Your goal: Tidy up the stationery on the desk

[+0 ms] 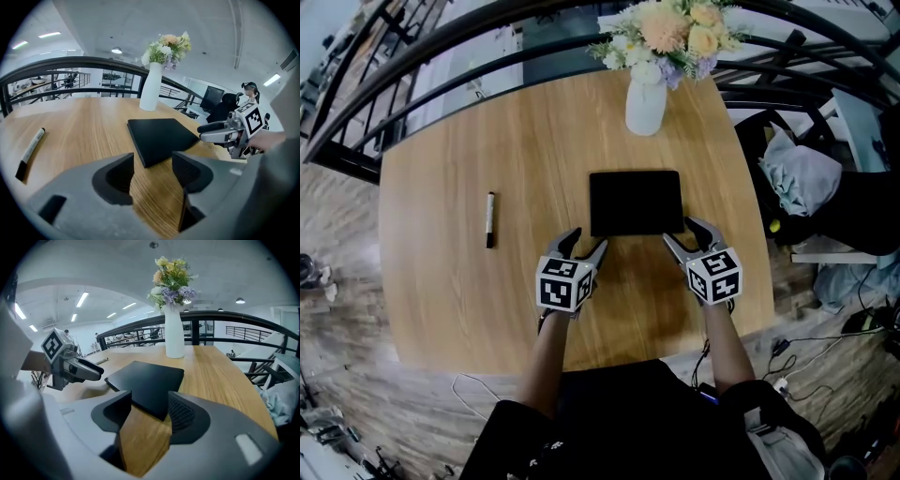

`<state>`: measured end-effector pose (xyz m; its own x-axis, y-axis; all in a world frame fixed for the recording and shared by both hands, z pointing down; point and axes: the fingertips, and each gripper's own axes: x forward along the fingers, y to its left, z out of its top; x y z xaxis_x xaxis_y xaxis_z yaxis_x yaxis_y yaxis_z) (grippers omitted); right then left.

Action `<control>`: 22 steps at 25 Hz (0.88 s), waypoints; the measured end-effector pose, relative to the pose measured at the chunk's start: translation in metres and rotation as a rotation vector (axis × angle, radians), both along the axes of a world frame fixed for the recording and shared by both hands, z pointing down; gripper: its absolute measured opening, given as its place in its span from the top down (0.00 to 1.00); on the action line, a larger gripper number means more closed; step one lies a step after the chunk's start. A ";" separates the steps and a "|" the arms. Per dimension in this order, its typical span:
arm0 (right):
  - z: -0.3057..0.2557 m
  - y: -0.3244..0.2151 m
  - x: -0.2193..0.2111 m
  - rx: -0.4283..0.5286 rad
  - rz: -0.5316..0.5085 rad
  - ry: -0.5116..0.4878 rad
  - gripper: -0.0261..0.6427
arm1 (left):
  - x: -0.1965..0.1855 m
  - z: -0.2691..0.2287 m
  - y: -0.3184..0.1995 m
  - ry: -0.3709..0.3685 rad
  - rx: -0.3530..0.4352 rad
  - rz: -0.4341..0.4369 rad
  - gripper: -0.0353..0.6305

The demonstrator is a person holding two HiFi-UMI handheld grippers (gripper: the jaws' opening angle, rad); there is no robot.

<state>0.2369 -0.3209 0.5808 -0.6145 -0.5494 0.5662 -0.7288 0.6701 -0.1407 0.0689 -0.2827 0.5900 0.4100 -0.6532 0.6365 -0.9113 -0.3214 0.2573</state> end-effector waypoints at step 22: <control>0.028 0.003 -0.001 -0.115 -0.046 0.072 0.56 | 0.013 0.025 -0.010 0.039 -0.099 0.001 0.59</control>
<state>0.2363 -0.3183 0.6087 -0.5931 -0.4506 0.6672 -0.7084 0.6859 -0.1666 0.0820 -0.2928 0.6148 0.4364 -0.5874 0.6816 -0.8997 -0.2930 0.3236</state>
